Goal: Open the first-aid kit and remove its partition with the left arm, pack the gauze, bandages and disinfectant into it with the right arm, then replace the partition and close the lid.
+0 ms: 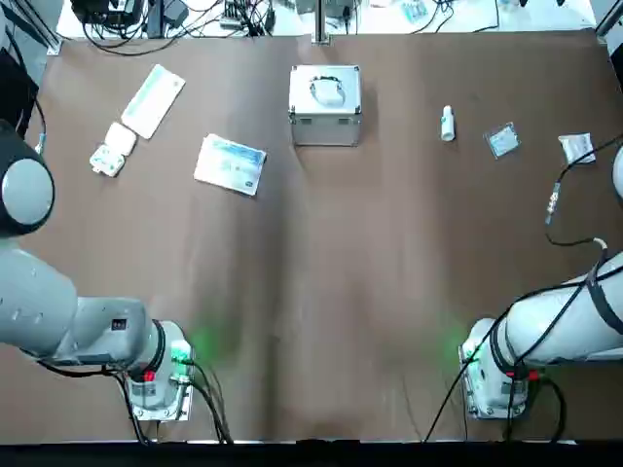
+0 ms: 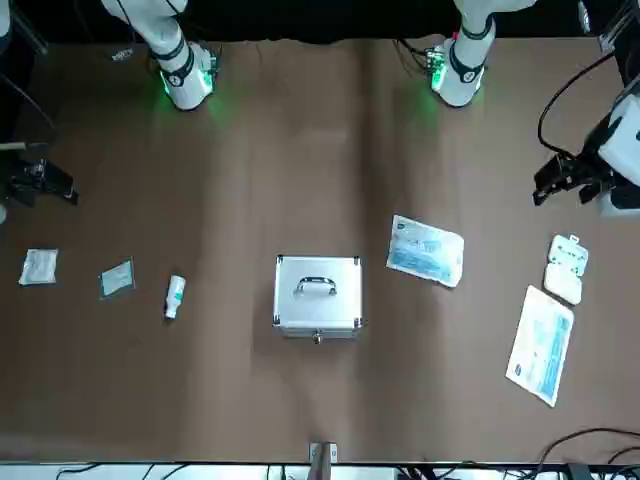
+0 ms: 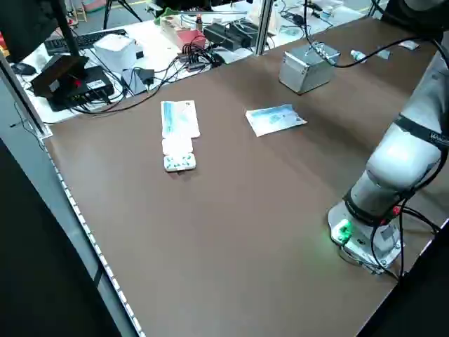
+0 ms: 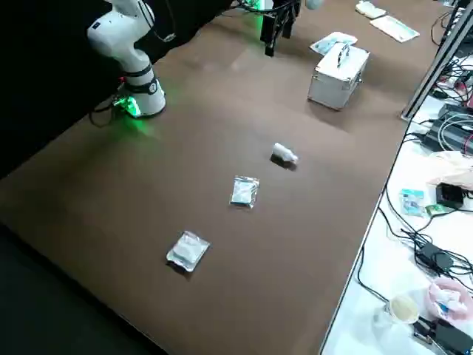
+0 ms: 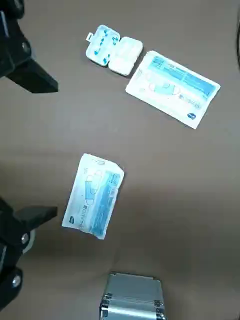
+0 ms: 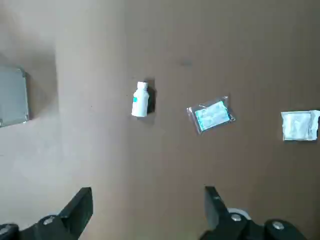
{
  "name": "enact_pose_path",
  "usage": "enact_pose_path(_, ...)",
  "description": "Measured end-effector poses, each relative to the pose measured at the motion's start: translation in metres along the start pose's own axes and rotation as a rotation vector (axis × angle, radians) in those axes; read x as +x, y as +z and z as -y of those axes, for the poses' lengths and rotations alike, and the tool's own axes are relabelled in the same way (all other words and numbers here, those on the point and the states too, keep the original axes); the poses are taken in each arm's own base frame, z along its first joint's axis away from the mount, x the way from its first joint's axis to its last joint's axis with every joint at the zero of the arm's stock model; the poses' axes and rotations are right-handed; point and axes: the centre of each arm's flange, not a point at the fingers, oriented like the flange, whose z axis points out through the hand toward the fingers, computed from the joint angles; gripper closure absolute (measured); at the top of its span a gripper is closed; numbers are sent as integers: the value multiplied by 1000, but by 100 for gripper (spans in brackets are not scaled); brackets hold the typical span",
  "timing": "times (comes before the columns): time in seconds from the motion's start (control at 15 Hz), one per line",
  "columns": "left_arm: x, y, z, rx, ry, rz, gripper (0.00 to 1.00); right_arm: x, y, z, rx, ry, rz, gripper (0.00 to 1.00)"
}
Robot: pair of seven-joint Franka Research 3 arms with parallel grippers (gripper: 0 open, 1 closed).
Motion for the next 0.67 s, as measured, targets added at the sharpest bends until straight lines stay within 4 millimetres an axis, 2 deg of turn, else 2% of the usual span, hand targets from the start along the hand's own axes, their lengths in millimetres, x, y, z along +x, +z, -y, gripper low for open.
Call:
enact_pose_path(0.4,1,1,0,1,-2,1,0,2,3,9,2,-16,4,1)
enact_pose_path(0.53,2,6,-6,0,-10,11,0,8,17,19,22,-27,29,1)
enact_pose_path(0.67,2,12,-21,-2,-39,21,0,22,46,34,85,-39,64,1)
